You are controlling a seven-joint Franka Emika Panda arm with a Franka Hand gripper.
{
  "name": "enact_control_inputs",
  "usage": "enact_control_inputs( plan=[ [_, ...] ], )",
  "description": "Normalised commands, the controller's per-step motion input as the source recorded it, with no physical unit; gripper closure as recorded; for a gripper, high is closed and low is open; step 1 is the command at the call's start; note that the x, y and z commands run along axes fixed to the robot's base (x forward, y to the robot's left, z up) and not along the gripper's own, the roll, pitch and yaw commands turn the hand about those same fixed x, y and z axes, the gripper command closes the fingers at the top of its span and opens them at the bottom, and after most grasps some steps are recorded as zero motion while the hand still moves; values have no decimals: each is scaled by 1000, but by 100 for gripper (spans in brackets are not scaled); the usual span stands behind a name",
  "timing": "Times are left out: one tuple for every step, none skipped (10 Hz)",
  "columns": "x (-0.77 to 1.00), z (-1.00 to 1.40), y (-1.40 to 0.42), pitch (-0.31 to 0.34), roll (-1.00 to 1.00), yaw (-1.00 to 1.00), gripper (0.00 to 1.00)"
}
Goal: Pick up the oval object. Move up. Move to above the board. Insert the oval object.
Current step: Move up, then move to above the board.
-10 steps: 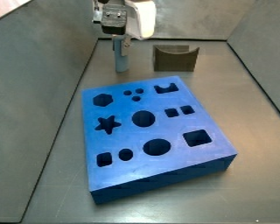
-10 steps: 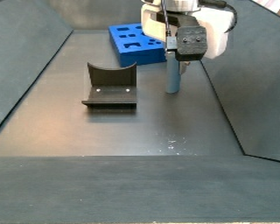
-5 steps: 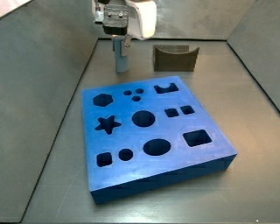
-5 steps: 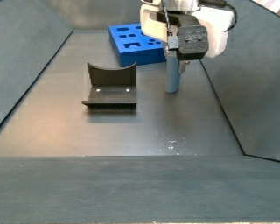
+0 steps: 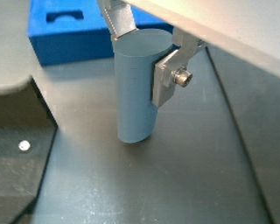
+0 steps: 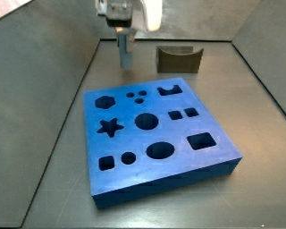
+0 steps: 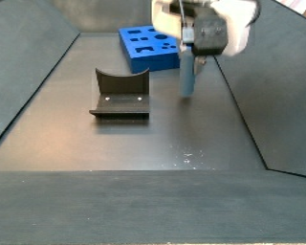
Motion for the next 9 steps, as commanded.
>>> enact_control_inputs(
  plan=[
    [-41, 585, -25, 60, -20, -5, 100],
    [-26, 430, -20, 53, -30, 2, 100],
    [-20, 262, -15, 48, -40, 7, 100],
    [-145, 1000, -32, 93, 326, -225, 100],
    [-147, 1000, -31, 89, 318, -216, 100],
    [-141, 1000, -30, 63, 272, -145, 100],
    [-132, 1000, -33, 49, 215, -85, 100],
    [-128, 1000, -31, 43, 186, -55, 100],
    [-119, 1000, -29, 41, 141, -21, 100]
  ],
)
